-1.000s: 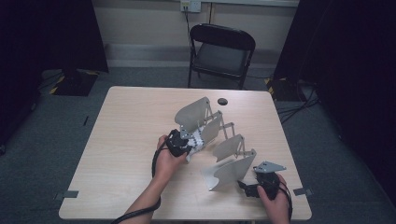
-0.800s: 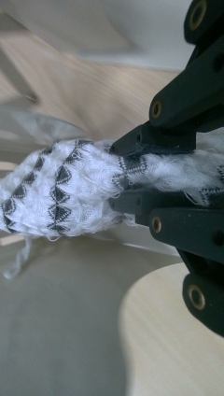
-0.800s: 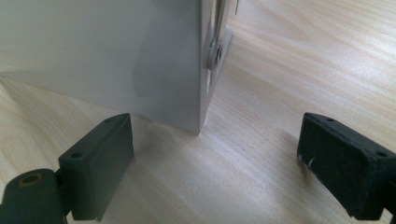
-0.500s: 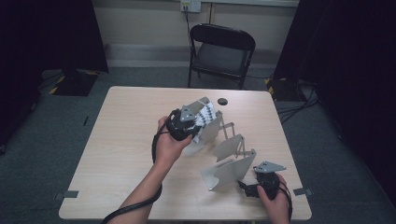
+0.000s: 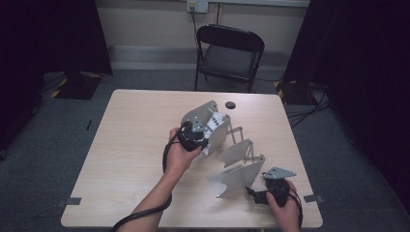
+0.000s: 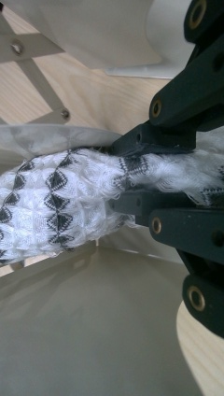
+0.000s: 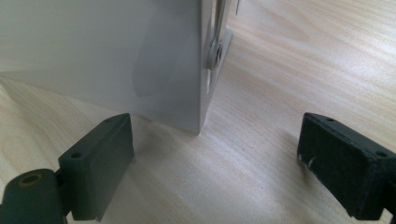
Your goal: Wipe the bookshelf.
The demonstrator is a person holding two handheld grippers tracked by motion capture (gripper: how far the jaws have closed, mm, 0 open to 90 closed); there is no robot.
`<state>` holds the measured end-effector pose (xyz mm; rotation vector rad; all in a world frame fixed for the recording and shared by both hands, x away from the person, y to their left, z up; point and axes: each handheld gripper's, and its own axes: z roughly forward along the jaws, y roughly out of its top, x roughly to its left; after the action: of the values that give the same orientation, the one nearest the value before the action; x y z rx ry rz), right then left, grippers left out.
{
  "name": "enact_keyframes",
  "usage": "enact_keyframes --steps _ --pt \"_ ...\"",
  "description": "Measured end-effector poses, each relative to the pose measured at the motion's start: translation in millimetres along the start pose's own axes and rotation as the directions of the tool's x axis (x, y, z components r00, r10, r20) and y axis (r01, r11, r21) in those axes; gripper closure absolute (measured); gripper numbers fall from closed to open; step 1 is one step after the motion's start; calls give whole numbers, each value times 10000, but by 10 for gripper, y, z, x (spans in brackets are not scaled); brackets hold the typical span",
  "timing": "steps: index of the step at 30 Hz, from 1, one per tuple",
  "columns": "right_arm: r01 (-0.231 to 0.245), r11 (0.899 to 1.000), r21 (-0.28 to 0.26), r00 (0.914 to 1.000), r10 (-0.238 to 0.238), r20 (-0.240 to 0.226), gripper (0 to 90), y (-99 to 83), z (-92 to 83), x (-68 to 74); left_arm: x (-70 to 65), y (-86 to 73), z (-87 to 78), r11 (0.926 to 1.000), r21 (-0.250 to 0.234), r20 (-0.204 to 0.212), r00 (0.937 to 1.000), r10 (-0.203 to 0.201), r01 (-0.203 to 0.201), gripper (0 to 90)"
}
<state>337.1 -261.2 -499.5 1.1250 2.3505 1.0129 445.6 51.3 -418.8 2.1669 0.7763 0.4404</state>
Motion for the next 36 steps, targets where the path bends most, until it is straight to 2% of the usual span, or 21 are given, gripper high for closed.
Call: enact_keyframes --steps 9,13,19,22,23,26,30,36 --pt "5 10000 -3 10000 -5 1 101 0 0 0 23 -211 115 9975 680 157 9996 -221 210 753" --pt "-1 10000 -1 10000 1 1 101 0 0 0 37 -294 161 9939 1054 131 9993 -351 335 753" --pt "0 10000 0 10000 0 -1 101 0 0 0 91 -471 197 9885 1395 -73 9983 -577 581 753" --pt "5 10000 -2 10000 -5 0 102 0 0 0 125 -512 176 9867 1447 -233 9972 -714 740 751" --pt "7 10000 -1 10000 -7 1 101 0 0 0 139 -510 164 9865 1492 -284 9975 -646 681 750" --pt "5 10000 -1 10000 -5 -1 101 0 0 0 184 -471 94 9873 1438 -386 9973 -626 675 748" --pt "-2 10000 2 10000 2 0 101 0 0 0 232 -307 -72 9919 1182 -559 9976 -396 460 748" --pt "0 10000 1 10000 0 0 101 0 0 0 255 72 -344 9997 221 -839 9964 -89 108 747"
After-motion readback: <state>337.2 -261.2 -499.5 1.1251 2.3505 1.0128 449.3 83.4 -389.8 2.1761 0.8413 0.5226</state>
